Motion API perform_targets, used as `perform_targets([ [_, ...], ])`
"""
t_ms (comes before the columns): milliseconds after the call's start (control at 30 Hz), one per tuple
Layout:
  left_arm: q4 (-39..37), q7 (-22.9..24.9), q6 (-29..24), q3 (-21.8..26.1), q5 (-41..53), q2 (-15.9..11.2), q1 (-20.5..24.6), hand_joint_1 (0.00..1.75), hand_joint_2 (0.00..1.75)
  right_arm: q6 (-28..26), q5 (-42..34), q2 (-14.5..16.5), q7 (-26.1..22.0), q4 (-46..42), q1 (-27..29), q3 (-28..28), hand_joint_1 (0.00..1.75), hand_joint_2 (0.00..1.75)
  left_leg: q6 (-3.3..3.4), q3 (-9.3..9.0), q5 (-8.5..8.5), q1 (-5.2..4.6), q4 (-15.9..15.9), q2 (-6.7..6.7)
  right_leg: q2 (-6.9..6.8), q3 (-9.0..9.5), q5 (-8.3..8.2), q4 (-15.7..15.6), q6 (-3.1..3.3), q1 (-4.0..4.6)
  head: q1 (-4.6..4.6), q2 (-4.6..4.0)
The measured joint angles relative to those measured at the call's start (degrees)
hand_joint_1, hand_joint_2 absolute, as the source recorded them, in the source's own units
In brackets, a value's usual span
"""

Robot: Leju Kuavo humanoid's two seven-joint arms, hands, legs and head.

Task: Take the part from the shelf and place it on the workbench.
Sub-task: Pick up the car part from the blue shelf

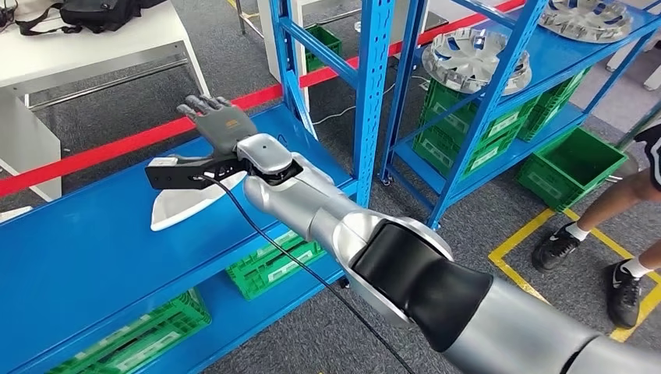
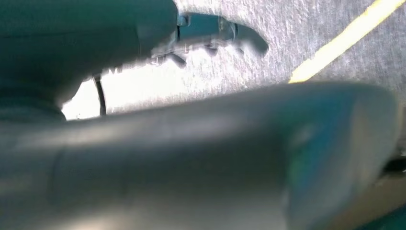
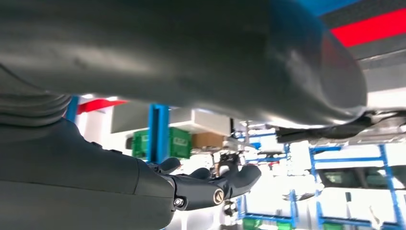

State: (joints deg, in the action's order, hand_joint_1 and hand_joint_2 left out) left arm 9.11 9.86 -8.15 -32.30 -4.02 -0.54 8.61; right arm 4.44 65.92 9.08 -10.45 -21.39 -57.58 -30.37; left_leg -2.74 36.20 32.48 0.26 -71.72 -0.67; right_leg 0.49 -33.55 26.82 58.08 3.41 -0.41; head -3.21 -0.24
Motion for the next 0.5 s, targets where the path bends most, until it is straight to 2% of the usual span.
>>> perform_targets([
  [33, 0.0, 0.0, 0.0, 0.0, 0.0, 0.0, 0.0, 0.00, 0.00, 0.0, -0.1, 0.2, -0.1, 0.0, 0.3, -0.2, 0.00, 0.00, -0.19, 2.22, 1.88, 0.17, -1.7, 0.08, 0.03, 0.97, 0.87, 0.0, -0.03, -0.05, 0.00, 0.00],
  [67, 0.0, 0.1, 0.0, 0.0, 0.0, 0.0, -0.1, 0.00, 0.00, 0.0, -0.2, 0.3, -0.3, 0.0, 0.7, -0.5, 0.00, 0.00, -0.33, 3.80, 3.40, 0.30, -2.0, 0.17, 0.09, 2.06, 1.79, 0.0, -0.11, -0.14, 0.00, 0.01],
  [100, 0.0, 0.2, 0.0, 0.0, 0.0, -0.1, -0.2, 0.00, 0.00, 0.0, -0.3, 0.4, -0.3, 0.0, 0.9, -0.7, 0.00, 0.00, -0.49, 4.65, 3.72, 0.39, -0.6, 0.28, 0.14, 3.26, 2.76, 0.0, -0.27, -0.27, 0.02, 0.01],
  [133, 0.0, 0.2, 0.0, 0.0, 0.0, -0.1, -0.2, 0.00, 0.00, 0.0, -0.4, 0.6, -0.4, 0.0, 1.1, -1.0, 0.00, 0.00, -0.64, 4.95, 2.22, 0.47, 2.0, 0.40, 0.17, 4.51, 3.74, 0.0, -0.50, -0.41, 0.02, 0.01],
  [200, -0.2, 0.2, 0.0, 0.0, 0.0, -0.2, -0.6, 0.00, 0.00, -0.1, -0.4, 0.8, -0.4, 0.0, 1.4, -1.4, 0.00, 0.00, -0.69, 5.03, -6.17, 0.57, 9.2, 0.92, 0.21, 6.45, 5.72, 0.0, -1.18, -0.52, 0.35, 0.01],
  [233, -0.2, 0.2, 0.0, 0.0, 0.0, -0.2, -0.6, 0.00, 0.00, -0.1, -0.4, 1.0, -0.4, 0.0, 1.6, -1.5, 0.00, 0.00, -0.45, 4.95, -9.81, 0.51, 11.7, 1.13, 0.26, 7.06, 6.62, -0.1, -1.61, -0.44, 0.55, 0.00],
  [267, -0.2, 0.2, 0.0, 0.0, 0.0, -0.1, -0.6, 0.00, 0.00, -0.1, -0.4, 1.1, -0.4, -0.1, 1.7, -1.7, 0.00, 0.00, -0.02, 4.89, -12.19, 0.47, 13.2, 1.27, 0.31, 7.64, 7.24, -0.2, -2.07, -0.36, 0.76, 0.00],
  [300, -0.2, 0.2, 0.0, 0.0, 0.0, -0.1, -0.5, 0.00, 0.00, -0.1, -0.5, 1.2, -0.4, -0.3, 1.7, -1.8, 0.00, 0.44, 0.54, 4.68, -12.38, 0.40, 13.6, 1.32, 0.34, 8.22, 7.48, -0.2, -2.51, -0.29, 0.83, 0.00],
  [333, -0.2, 0.2, 0.0, 0.0, 0.0, -0.1, -0.4, 0.00, 0.00, -0.2, -0.6, 1.2, -0.4, -0.5, 1.6, -1.9, 0.00, 0.87, 1.05, 4.11, -11.87, 0.41, 13.5, 1.18, 0.33, 8.41, 7.44, -0.2, -2.89, -0.30, 0.69, 0.00],
  [367, -0.1, 0.3, 0.0, 0.0, 0.1, 0.0, -0.3, 0.00, 0.00, -0.2, -0.8, 1.3, -0.5, -0.7, 1.5, -1.9, 0.00, 1.31, 1.54, 3.54, -11.52, 0.50, 13.6, 1.09, 0.24, 8.29, 7.03, 0.9, -3.14, -0.35, 0.56, 0.00],
  [400, -0.1, 0.4, 0.0, -0.1, 0.2, 0.0, -0.2, 0.00, 0.00, -0.2, -1.0, 1.3, -0.5, -0.8, 1.4, -2.1, 0.00, 1.75, 1.97, 2.90, -11.12, 0.55, 13.7, 1.01, 0.14, 7.20, 6.72, 2.9, -3.33, -0.38, 0.36, 0.00],
  [433, -0.1, 0.7, 0.0, -0.1, 0.2, 0.0, 0.0, 0.00, 0.00, -0.1, -1.3, 1.4, -0.6, -0.9, 1.5, -2.3, 0.00, 1.75, 2.31, 2.28, -10.72, 0.59, 13.8, 0.88, 0.04, 5.34, 6.97, 6.0, -3.48, -0.40, 0.19, 0.00],
  [467, -0.1, 0.9, 0.0, -0.1, 0.3, 0.0, 0.1, 0.00, 0.00, 0.0, -1.6, 1.4, -0.6, -0.9, 1.7, -2.5, 0.00, 1.75, 2.57, 1.73, -10.16, 0.57, 13.9, 0.79, -0.06, 2.87, 7.95, 9.6, -3.60, -0.38, 0.04, 0.00],
  [500, -0.1, 1.1, 0.0, -0.1, 0.2, -0.1, 0.2, 0.00, 0.00, 0.1, -1.9, 1.4, -0.6, -0.9, 2.1, -2.7, 0.00, 1.75, 2.73, 1.19, -9.58, 0.51, 13.9, 0.66, -0.10, 0.18, 9.70, 12.8, -3.69, -0.35, -0.09, 0.00],
])
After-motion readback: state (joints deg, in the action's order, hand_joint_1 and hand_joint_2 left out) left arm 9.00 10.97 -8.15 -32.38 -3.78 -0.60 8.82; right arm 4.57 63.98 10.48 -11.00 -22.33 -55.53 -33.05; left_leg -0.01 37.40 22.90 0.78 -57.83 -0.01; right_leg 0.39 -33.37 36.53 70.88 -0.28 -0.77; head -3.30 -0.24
